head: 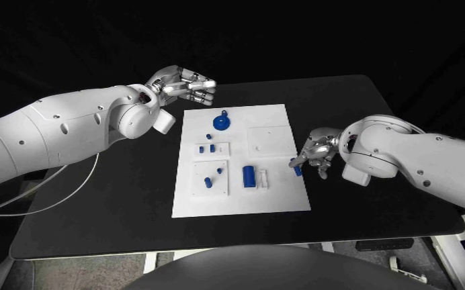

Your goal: Assemble the parts on the task board

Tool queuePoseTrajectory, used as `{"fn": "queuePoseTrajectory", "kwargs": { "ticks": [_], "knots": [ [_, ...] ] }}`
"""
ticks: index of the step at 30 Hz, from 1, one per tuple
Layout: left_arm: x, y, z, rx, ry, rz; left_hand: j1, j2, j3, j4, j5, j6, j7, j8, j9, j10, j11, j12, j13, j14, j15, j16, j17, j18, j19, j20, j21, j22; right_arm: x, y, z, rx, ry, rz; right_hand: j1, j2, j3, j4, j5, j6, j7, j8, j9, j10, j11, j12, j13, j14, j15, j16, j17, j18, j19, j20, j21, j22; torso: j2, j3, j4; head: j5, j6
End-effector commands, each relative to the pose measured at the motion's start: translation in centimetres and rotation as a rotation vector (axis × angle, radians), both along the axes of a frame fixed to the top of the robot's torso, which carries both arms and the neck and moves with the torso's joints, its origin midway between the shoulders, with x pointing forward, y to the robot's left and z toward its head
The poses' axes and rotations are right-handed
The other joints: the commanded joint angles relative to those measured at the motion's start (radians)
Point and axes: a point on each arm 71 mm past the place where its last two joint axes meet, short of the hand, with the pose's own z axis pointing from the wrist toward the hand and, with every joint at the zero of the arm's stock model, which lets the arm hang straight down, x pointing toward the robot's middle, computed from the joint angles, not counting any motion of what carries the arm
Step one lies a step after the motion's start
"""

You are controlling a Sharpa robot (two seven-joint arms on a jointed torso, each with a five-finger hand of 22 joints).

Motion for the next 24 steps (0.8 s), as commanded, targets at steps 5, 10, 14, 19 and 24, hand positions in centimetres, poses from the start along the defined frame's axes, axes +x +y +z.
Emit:
{"fn": "queuePoseTrajectory", "kwargs": {
  "ticks": [5, 10, 14, 19, 24],
  "knots": [
    [-0.1, -0.6, 0.1, -0.016, 0.001, -0.023, 0.002, 0.01, -0.002, -0.005, -0.001, 0.004, 0.004, 0.0, 0.0, 0.006, 0.003, -0.001, 0.0, 0.005, 0.002, 0.001, 0.001, 0.001, 0.003, 0.0, 0.005, 0.0, 0.1, 2.7, -0.5, 0.026, 0.029, 0.021, -0.004, 0.006, -0.008, 0.001, 0.007, 0.008, 0.002, 0.002, -0.002, -0.003, -0.007, -0.001, 0.002, 0.001, -0.007, 0.004, 0.001, -0.015, -0.002, -0.004, 0.001, -0.002, 0.001, 0.0009, 0.0009, 0.005, 0.0],
    [-0.1, -0.7, 0.1, -0.017, 0.001, -0.026, 0.003, 0.011, -0.002, -0.003, -0.001, 0.004, 0.004, 0.0, 0.0, 0.006, 0.003, -0.001, 0.0, 0.005, 0.002, 0.001, 0.001, 0.001, 0.003, 0.0, 0.005, 0.0, 0.4, 4.0, -1.3, 0.009, 0.015, 0.038, -0.007, 0.007, -0.01, 0.004, 0.01, 0.008, 0.002, 0.002, -0.003, -0.004, -0.008, -0.002, 0.002, 0.0, -0.007, 0.004, 0.001, -0.015, -0.002, -0.004, 0.001, -0.002, 0.001, 0.0023, 0.0015, 0.01, 0.0],
    [-0.1, -0.7, 0.1, -0.018, 0.002, -0.029, 0.003, 0.011, -0.002, -0.003, -0.001, 0.004, 0.004, 0.0, 0.0, 0.006, 0.003, -0.001, 0.0, 0.005, 0.002, 0.001, 0.001, 0.001, 0.003, 0.0, 0.005, 0.0, 0.4, 5.1, -1.8, -0.001, 0.0, 0.056, -0.008, 0.008, -0.011, 0.005, 0.011, 0.008, 0.002, 0.002, -0.003, -0.004, -0.008, -0.001, 0.003, 0.0, -0.007, 0.003, 0.001, -0.014, -0.002, -0.005, 0.001, -0.002, 0.001, 0.0019, -0.0001, 0.013, 0.0],
    [-0.1, -0.8, 0.1, -0.019, 0.002, -0.03, 0.003, 0.011, -0.002, -0.003, -0.001, 0.004, 0.004, 0.0, 0.0, 0.006, 0.003, -0.001, 0.0, 0.005, 0.002, 0.001, 0.001, 0.001, 0.003, 0.0, 0.005, 0.0, 0.3, 6.2, -2.2, -0.006, -0.009, 0.073, -0.011, 0.009, -0.012, 0.008, 0.012, 0.007, 0.002, 0.002, -0.004, -0.005, -0.008, -0.002, 0.003, 0.0, -0.008, 0.003, 0.001, -0.015, -0.001, -0.005, 0.001, -0.003, 0.001, 0.0025, 0.0001, 0.015, 0.0],
    [-0.1, -0.8, 0.1, -0.019, 0.003, -0.032, 0.003, 0.011, -0.002, -0.003, -0.001, 0.004, 0.004, 0.0, 0.0, 0.006, 0.003, -0.001, 0.0, 0.005, 0.002, 0.001, 0.001, 0.001, 0.003, 0.0, 0.005, 0.0, 0.3, 6.6, -2.7, -0.03, -0.027, 0.086, -0.014, 0.008, -0.014, 0.01, 0.014, 0.007, 0.002, 0.002, -0.005, -0.005, -0.009, -0.002, 0.004, 0.0, -0.008, 0.003, 0.001, -0.015, -0.001, -0.006, 0.001, -0.004, 0.001, 0.0013, -0.0003, 0.017, 0.0]
  ]
}}
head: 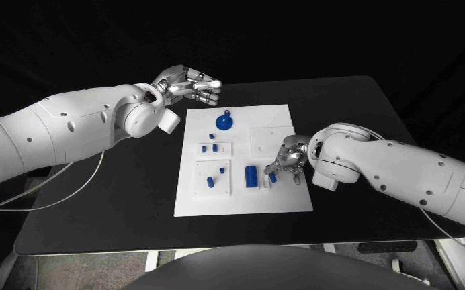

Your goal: Assemble the parts on the task board

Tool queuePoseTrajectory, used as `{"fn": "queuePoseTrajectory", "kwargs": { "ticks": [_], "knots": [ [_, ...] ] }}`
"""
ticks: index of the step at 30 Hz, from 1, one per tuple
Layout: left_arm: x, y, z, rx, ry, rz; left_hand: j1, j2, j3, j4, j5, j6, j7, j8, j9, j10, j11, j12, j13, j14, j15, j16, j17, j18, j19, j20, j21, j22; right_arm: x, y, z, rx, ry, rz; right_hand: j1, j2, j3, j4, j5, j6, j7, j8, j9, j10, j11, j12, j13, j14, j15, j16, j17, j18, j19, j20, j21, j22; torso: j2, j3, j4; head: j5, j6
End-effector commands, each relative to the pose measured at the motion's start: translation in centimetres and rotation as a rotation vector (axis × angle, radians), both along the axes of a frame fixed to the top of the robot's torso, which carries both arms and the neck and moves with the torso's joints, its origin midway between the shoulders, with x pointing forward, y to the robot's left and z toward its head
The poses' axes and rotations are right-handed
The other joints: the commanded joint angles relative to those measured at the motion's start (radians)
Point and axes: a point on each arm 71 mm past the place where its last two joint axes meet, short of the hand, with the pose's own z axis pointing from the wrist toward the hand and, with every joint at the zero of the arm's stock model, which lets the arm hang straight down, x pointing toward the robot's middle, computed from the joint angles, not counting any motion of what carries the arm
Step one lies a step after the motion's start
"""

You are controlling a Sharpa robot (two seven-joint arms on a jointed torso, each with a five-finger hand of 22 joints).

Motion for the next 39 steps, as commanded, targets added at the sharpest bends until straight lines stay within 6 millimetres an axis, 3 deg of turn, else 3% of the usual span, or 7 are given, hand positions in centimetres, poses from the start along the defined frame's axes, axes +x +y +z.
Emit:
{"fn": "queuePoseTrajectory", "kwargs": {
  "ticks": [1, 39],
  "knots": [
    [-0.1, -0.3, 0.1, -0.016, 0.001, -0.02, -0.001, 0.007, -0.002, -0.003, -0.001, 0.004, 0.004, 0.0, 0.0, 0.005, 0.003, -0.001, 0.0, 0.005, 0.002, 0.001, 0.001, 0.001, 0.003, 0.0, 0.005, 0.0, 0.2, 0.0, -0.2, -0.042, -0.047, 0.006, -0.006, 0.001, -0.005, 0.002, 0.006, 0.008, 0.001, 0.003, 0.0, -0.001, -0.006, -0.002, 0.001, 0.0, -0.008, 0.003, 0.0, -0.015, -0.001, -0.006, 0.001, -0.002, 0.0, -0.0006, -0.0005, 0.003, 0.0],
    [-0.1, -0.3, 0.0, -0.015, 0.011, -0.029, -0.003, 0.009, -0.003, -0.002, -0.001, 0.003, 0.004, 0.0, 0.0, 0.004, 0.003, -0.001, 0.0, 0.003, 0.003, 0.001, 0.001, 0.001, 0.002, 0.001, 0.005, 0.0, -0.7, 0.9, -2.0, -0.07, -0.005, 0.031, -0.018, 0.002, -0.008, 0.011, 0.007, 0.009, 0.001, 0.003, -0.004, -0.003, -0.006, -0.003, 0.005, 0.0, -0.009, 0.003, 0.003, -0.016, 0.001, -0.007, 0.0, -0.005, -0.001, -0.0008, -0.0005, 0.008, 0.0]
  ]
}}
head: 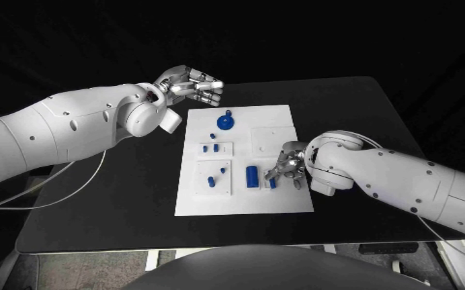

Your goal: Assemble the parts on the task board

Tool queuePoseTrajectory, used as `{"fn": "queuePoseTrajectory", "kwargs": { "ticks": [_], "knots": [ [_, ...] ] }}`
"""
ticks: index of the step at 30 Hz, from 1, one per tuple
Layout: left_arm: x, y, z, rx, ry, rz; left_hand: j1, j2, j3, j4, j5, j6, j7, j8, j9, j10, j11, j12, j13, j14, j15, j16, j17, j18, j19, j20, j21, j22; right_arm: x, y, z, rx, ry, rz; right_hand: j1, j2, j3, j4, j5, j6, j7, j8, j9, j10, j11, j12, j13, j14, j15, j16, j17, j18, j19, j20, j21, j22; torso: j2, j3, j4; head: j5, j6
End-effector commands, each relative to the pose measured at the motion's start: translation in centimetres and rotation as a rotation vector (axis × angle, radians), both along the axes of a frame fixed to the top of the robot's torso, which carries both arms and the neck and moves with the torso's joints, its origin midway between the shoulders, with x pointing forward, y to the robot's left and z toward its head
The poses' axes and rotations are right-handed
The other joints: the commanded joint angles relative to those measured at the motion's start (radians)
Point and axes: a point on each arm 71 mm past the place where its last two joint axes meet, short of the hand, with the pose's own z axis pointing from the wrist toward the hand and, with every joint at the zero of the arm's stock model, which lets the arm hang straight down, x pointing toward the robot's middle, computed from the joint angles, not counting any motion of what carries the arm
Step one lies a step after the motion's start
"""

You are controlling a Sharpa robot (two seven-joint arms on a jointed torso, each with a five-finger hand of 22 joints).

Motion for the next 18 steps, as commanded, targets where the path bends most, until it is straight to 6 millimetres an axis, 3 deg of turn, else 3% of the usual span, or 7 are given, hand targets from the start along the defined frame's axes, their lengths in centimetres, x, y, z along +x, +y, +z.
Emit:
{"fn": "queuePoseTrajectory", "kwargs": {
  "ticks": [1, 18],
  "knots": [
    [-0.1, -0.25, 0.04, -0.014, 0.004, -0.019, -0.003, 0.009, -0.003, -0.002, -0.001, 0.003, 0.004, 0.0, 0.0, 0.004, 0.003, -0.001, 0.0, 0.003, 0.003, 0.001, 0.001, 0.001, 0.002, 0.001, 0.005, 0.0, -0.22, 0.37, -0.21, -0.001, 0.005, 0.012, -0.01, 0.002, -0.002, 0.005, 0.003, 0.007, 0.003, 0.004, -0.001, -0.003, -0.007, -0.003, 0.0, 0.0, -0.009, 0.004, 0.001, -0.016, 0.001, -0.007, 0.0, -0.001, 0.0, -0.0003, 0.0, 0.002, 0.0],
    [-0.09, -0.18, 0.03, -0.012, 0.005, -0.018, -0.003, 0.01, -0.003, 0.0, -0.001, 0.002, 0.005, 0.0, 0.0, 0.004, 0.003, -0.001, 0.0, 0.003, 0.003, 0.001, 0.001, 0.001, 0.002, 0.001, 0.005, 0.0, -0.49, 0.73, 0.12, 0.015, -0.012, 0.02, -0.012, 0.002, -0.002, 0.006, 0.004, 0.007, 0.004, 0.004, -0.002, -0.003, -0.007, -0.002, 0.001, 0.0, -0.009, 0.004, 0.001, -0.016, 0.001, -0.007, 0.0, -0.001, 0.0, -0.0002, -0.0003, 0.01, 0.0]
  ]
}}
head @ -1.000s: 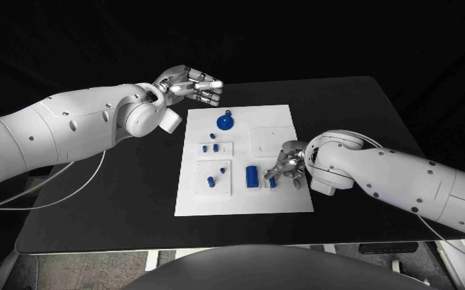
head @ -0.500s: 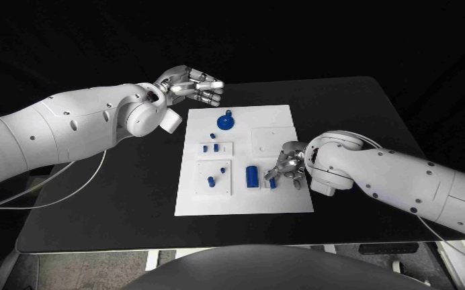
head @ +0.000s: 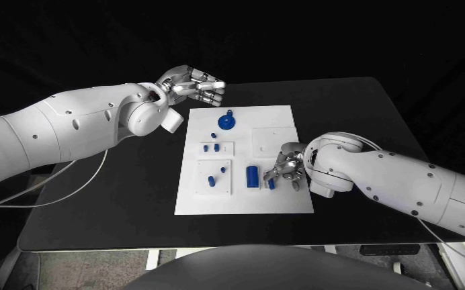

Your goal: Assemble the parts on the task board

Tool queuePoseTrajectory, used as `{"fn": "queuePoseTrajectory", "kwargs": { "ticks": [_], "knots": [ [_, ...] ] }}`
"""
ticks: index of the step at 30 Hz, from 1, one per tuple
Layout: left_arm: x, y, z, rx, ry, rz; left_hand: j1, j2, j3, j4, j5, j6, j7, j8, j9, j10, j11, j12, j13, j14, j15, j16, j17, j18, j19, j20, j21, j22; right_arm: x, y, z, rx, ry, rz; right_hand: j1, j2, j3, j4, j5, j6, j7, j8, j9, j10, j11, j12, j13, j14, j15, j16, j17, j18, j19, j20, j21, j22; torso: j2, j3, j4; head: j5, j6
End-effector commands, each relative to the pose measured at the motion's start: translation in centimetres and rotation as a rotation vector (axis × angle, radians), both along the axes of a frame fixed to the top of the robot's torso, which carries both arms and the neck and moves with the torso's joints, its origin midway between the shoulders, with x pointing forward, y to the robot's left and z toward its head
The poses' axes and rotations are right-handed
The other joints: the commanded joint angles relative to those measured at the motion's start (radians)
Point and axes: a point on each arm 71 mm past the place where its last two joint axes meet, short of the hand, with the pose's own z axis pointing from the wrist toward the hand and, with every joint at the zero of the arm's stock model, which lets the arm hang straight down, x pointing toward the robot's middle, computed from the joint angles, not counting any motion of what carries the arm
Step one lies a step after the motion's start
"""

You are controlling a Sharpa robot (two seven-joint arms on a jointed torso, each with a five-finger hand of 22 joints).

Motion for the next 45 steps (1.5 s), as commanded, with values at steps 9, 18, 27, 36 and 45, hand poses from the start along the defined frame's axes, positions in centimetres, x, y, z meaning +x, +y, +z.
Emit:
{"fn": "queuePoseTrajectory", "kwargs": {
  "ticks": [9, 18, 27, 36, 45],
  "knots": [
    [-0.06, -0.13, 0.04, -0.012, 0.003, -0.014, -0.003, 0.01, -0.003, 0.0, -0.001, 0.002, 0.005, 0.0, 0.0, 0.004, 0.003, -0.001, 0.0, 0.003, 0.003, 0.001, 0.001, 0.001, 0.002, 0.001, 0.005, 0.0, -0.17, -0.45, 0.19, -0.012, -0.011, 0.007, -0.008, -0.001, 0.0, 0.004, 0.004, 0.01, 0.001, 0.005, 0.001, -0.001, -0.007, -0.003, 0.002, 0.001, -0.01, 0.005, 0.003, -0.016, 0.002, -0.008, 0.0, -0.003, 0.0, 0.0001, -0.0008, 0.003, 0.0],
    [-0.06, -0.13, 0.04, -0.011, 0.003, -0.013, -0.003, 0.01, -0.003, 0.0, -0.001, 0.002, 0.005, 0.0, 0.0, 0.004, 0.003, -0.001, 0.0, 0.003, 0.003, 0.001, 0.001, 0.001, 0.002, 0.001, 0.005, 0.0, 0.03, -0.73, 0.08, -0.031, 0.0, 0.008, -0.015, -0.004, -0.007, 0.011, -0.003, 0.01, 0.002, 0.004, 0.0, -0.002, -0.007, -0.004, 0.002, 0.0, -0.01, 0.004, 0.003, -0.016, 0.002, -0.008, 0.0, -0.003, 0.0, 0.0004, -0.0012, 0.002, 0.0],
    [-0.05, -0.19, 0.03, -0.011, 0.004, -0.015, -0.004, 0.01, -0.004, 0.002, -0.002, 0.002, 0.004, 0.0, 0.0, 0.004, 0.004, -0.001, 0.0, 0.003, 0.003, 0.001, 0.001, 0.001, 0.002, 0.001, 0.005, 0.0, -0.02, -0.12, 0.18, -0.021, -0.001, 0.02, -0.014, -0.004, -0.011, 0.015, -0.001, 0.011, 0.001, 0.004, 0.0, -0.002, -0.007, -0.003, 0.003, 0.001, -0.01, 0.005, 0.004, -0.016, 0.002, -0.008, 0.0, -0.004, 0.0, 0.0007, -0.0001, 0.002, 0.0],
    [-0.05, -0.12, 0.01, -0.01, 0.006, -0.014, -0.004, 0.01, -0.004, 0.002, -0.002, 0.002, 0.004, 0.0, 0.0, 0.004, 0.004, -0.001, 0.0, 0.003, 0.003, 0.001, 0.001, 0.001, 0.002, 0.001, 0.005, 0.0, -0.01, 0.02, 0.24, -0.017, -0.005, 0.019, -0.013, -0.002, -0.013, 0.017, 0.0, 0.011, 0.001, 0.004, -0.001, -0.001, -0.008, -0.002, 0.004, 0.001, -0.01, 0.006, 0.006, -0.016, 0.002, -0.008, 0.001, -0.004, 0.0, -0.0002, 0.0, 0.006, 0.0],
    [-0.05, -0.13, 0.01, -0.01, 0.006, -0.014, -0.004, 0.01, -0.004, 0.002, -0.002, 0.002, 0.004, 0.0, 0.0, 0.004, 0.004, -0.001, 0.0, 0.003, 0.003, 0.001, 0.001, 0.001, 0.002, 0.001, 0.005, 0.0, 0.2, 0.12, 0.21, -0.021, -0.007, 0.018, -0.014, -0.002, -0.014, 0.019, 0.0, 0.011, 0.002, 0.004, -0.001, -0.001, -0.007, -0.002, 0.005, 0.001, -0.01, 0.006, 0.006, -0.016, 0.002, -0.008, 0.001, -0.004, 0.0, -0.0002, -0.0003, 0.006, 0.0]
  ]
}}
